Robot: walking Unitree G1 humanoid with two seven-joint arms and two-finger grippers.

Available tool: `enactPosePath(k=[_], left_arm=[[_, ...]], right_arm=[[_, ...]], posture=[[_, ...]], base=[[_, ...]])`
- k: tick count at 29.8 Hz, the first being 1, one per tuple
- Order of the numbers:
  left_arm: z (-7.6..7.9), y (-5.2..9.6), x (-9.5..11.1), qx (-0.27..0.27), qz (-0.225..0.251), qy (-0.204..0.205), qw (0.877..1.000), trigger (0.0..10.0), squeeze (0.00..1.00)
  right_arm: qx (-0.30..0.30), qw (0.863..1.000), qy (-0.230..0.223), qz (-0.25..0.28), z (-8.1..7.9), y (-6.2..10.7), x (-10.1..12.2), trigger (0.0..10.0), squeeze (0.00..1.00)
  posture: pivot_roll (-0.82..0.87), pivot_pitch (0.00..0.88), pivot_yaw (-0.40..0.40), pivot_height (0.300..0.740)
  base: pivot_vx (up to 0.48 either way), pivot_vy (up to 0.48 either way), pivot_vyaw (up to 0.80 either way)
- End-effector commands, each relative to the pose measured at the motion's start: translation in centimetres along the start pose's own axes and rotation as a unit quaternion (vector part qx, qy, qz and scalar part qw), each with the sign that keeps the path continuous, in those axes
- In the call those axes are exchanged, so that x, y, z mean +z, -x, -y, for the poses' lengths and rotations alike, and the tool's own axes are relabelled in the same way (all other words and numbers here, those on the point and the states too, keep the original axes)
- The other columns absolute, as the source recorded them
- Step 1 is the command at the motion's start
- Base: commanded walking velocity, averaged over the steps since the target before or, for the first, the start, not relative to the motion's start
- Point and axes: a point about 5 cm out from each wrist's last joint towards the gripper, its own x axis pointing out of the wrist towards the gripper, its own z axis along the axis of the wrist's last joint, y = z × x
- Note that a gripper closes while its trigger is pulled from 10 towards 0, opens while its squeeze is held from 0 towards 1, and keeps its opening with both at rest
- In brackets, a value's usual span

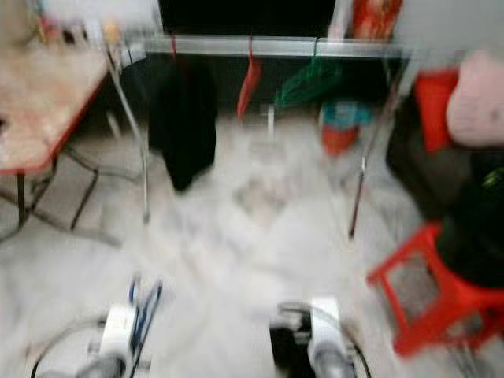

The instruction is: Hang hanger

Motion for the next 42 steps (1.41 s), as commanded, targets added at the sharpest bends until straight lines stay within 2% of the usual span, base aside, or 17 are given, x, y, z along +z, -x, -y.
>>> enactPosePath(k=[1, 8, 12, 14, 16, 18, 19, 21, 24, 29, 33, 35, 38, 39, 40, 41, 42], left_arm=[[0.2, -0.1, 0.4, 0.0, 0.004, -0.011, 1.0, 10.0, 0.0], [0.0, 0.0, 0.2, 0.0, 0.006, -0.014, 1.0, 10.0, 0.0], [-0.3, -0.1, 0.8, -0.003, 0.025, -0.018, 1.0, 10.0, 0.0], [-0.4, -0.3, 2.0, -0.011, 0.043, -0.019, 0.999, 10.0, 0.0], [-0.3, -0.3, 2.4, -0.015, 0.048, -0.019, 0.999, 10.0, 0.0], [-0.2, -0.5, 3.7, -0.034, 0.069, -0.033, 0.997, 10.0, 0.0], [-0.2, -0.5, 3.7, -0.034, 0.069, -0.033, 0.997, 10.0, 0.0], [0.0, -0.7, 5.1, -0.049, 0.092, -0.039, 0.994, 10.0, 0.0], [0.0, -0.7, 6.2, -0.058, 0.107, -0.038, 0.992, 10.0, 0.0], [0.8, -0.5, 8.6, -0.148, 0.147, -0.098, 0.973, 10.0, 0.0], [0.4, -0.3, 9.4, -0.186, 0.156, -0.131, 0.961, 10.0, 0.0], [-0.2, 0.3, 10.9, -0.251, 0.168, -0.157, 0.94, 10.0, 0.0], [-0.3, 0.8, 11.4, -0.285, 0.169, -0.179, 0.926, 10.0, 0.0], [-0.4, 1.2, 11.5, -0.304, 0.162, -0.2, 0.917, 10.0, 0.0], [-0.6, 1.9, 11.6, -0.335, 0.146, -0.232, 0.902, 10.0, 0.0], [-0.6, 1.9, 11.6, -0.335, 0.146, -0.232, 0.902, 10.0, 0.0], [-0.8, 2.6, 11.7, -0.363, 0.128, -0.259, 0.886, 10.0, 0.0]], right_arm=[[-0.009, 1.0, -0.002, 0.017, 0.6, -0.2, 0.9, 10.0, 0.0], [-0.011, 0.999, -0.014, 0.042, 1.0, -0.5, 2.4, 10.0, 0.0], [-0.014, 0.997, -0.029, 0.077, 1.6, -0.9, 4.6, 10.0, 0.0], [-0.008, 0.994, -0.028, 0.107, 1.7, -1.1, 6.7, 10.0, 0.0], [-0.006, 0.993, -0.026, 0.116, 1.8, -1.1, 7.4, 10.0, 0.0], [-0.008, 0.987, -0.025, 0.156, 2.0, -1.2, 10.4, 10.0, 0.0], [-0.008, 0.987, -0.025, 0.156, 2.0, -1.2, 10.4, 10.0, 0.0], [-0.001, 0.979, -0.023, 0.202, 2.0, -1.1, 13.7, 10.0, 0.0], [0.008, 0.977, 0.001, 0.214, 1.9, -1.0, 15.1, 10.0, 0.0], [0.015, 0.976, 0.047, 0.213, 1.9, -0.9, 17.0, 10.0, 0.0], [0.019, 0.974, 0.065, 0.216, 1.7, -0.8, 18.2, 10.0, 0.0], [0.032, 0.967, 0.098, 0.233, 0.9, -0.4, 20.0, 10.0, 0.0], [0.029, 0.965, 0.112, 0.235, 0.7, -0.4, 20.4, 10.0, 0.0], [0.026, 0.963, 0.122, 0.238, 0.6, -0.3, 20.7, 10.0, 0.0], [0.026, 0.963, 0.122, 0.24, 0.5, -0.2, 21.1, 10.0, 0.0], [0.026, 0.963, 0.122, 0.24, 0.5, -0.2, 21.1, 10.0, 0.0], [0.025, 0.962, 0.123, 0.242, 0.3, -0.1, 21.4, 10.0, 0.0]], posture=[[-0.01, 0.0, 0.023, 0.74], [-0.01, 0.0, 0.022, 0.74], [-0.01, 0.0, 0.022, 0.74], [-0.01, 0.0, 0.022, 0.74], [-0.01, 0.0, 0.022, 0.74], [0.0, 0.0, 0.019, 0.74], [0.0, 0.0, 0.019, 0.74], [0.0, 0.0, 0.018, 0.74], [-0.01, 0.0, 0.02, 0.74], [-0.01, 0.0, 0.017, 0.74], [-0.01, 0.0, 0.017, 0.74], [-0.01, 0.0, 0.017, 0.74], [0.0, 0.0, 0.015, 0.74], [0.0, 0.0, 0.013, 0.74], [0.0, 0.0, 0.011, 0.74], [0.0, 0.0, 0.011, 0.74], [0.01, 0.0, 0.009, 0.74]], base=[[0.0, 0.0, 0.0], [0.0, 0.0, 0.0], [0.0, 0.0, 0.0], [0.0, 0.0, 0.0], [0.0, 0.0, 0.0], [0.0, 0.0, 0.0], [0.0, 0.0, 0.0], [0.0, 0.0, 0.0], [0.0, 0.0, 0.0], [0.0, 0.0, 0.0], [0.0, 0.0, 0.0], [0.0, 0.0, 0.0], [0.0, 0.0, 0.0], [0.0, 0.0, 0.0], [0.0, 0.0, 0.0], [0.0, 0.0, 0.0], [0.0, 0.0, 0.0]])
